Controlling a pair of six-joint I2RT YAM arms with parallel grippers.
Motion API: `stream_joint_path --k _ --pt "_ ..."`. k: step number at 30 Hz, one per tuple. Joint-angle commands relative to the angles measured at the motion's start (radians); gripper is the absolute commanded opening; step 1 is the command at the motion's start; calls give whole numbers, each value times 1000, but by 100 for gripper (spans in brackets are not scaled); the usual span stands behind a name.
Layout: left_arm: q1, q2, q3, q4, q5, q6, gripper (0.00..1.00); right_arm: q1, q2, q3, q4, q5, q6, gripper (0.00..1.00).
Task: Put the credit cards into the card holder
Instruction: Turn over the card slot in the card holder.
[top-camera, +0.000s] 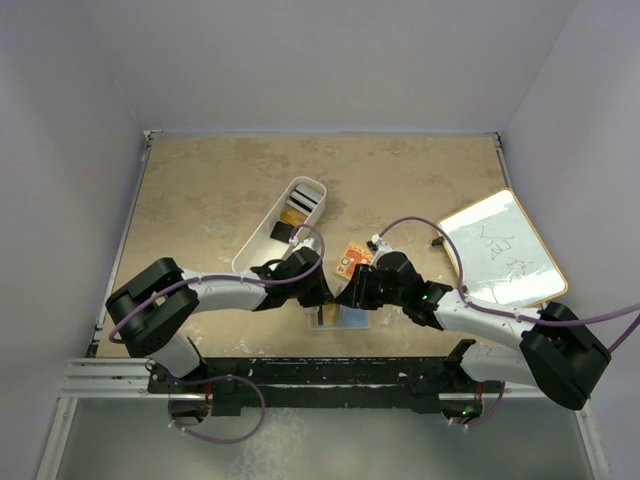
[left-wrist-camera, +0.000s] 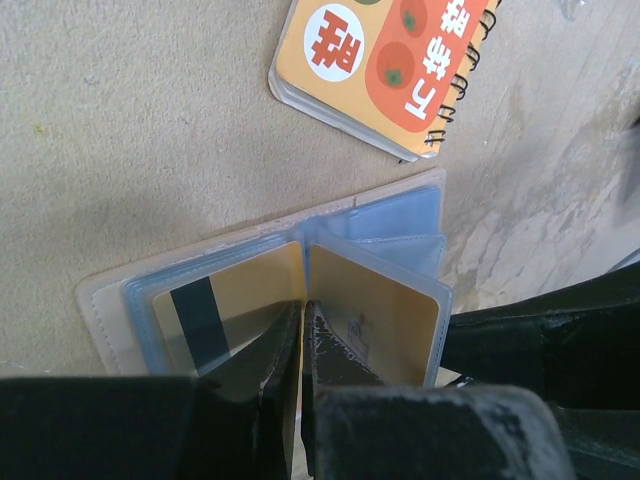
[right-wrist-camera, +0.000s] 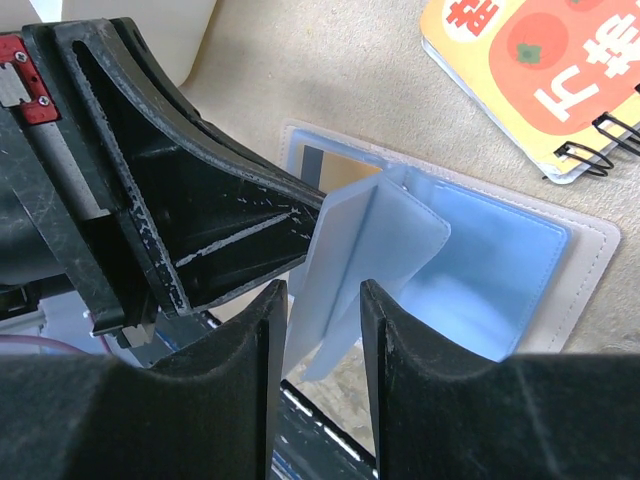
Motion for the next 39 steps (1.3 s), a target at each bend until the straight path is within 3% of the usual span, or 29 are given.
stream_joint_path --k 1,18,39 --pt "-2 -4 -22 82 33 -29 0 1 -11 18 32 -22 -21 38" --pt "7 -34 -77 140 42 -63 0 0 36 11 103 -61 -29 42" --pt "20 -219 -61 -106 -163 -22 1 -1 60 23 20 -2 -45 42"
